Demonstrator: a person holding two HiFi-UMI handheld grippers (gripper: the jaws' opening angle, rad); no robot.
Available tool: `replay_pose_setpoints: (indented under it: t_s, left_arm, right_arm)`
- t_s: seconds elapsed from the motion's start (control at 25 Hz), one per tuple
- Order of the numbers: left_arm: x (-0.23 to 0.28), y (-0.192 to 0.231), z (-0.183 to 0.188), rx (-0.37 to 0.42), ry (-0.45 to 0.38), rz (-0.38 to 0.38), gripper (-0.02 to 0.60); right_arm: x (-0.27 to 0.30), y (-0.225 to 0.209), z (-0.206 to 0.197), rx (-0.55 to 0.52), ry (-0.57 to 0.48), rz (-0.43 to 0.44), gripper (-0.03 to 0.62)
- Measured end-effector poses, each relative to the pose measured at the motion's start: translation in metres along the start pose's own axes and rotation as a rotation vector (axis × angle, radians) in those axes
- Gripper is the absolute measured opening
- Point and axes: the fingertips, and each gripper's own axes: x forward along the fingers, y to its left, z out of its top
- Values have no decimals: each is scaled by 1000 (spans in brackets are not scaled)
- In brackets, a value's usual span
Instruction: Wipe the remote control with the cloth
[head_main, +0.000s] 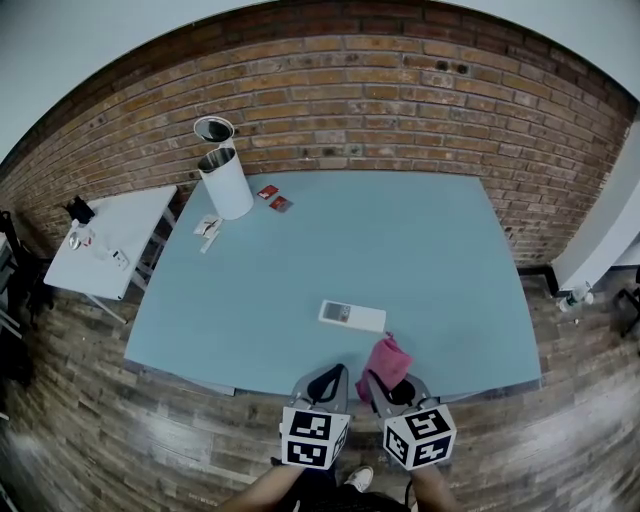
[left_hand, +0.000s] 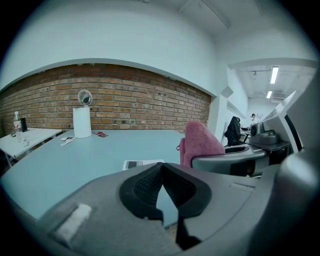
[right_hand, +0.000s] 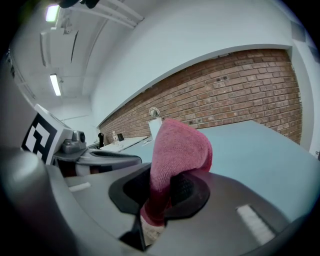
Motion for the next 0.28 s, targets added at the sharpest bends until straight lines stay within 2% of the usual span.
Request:
replay_pose_setpoints:
  t_s: [0.28]
  left_arm:
    - [-10, -9, -5, 2, 21, 7, -3]
  right_arm:
    - [-16, 0, -3, 7, 1, -8, 66]
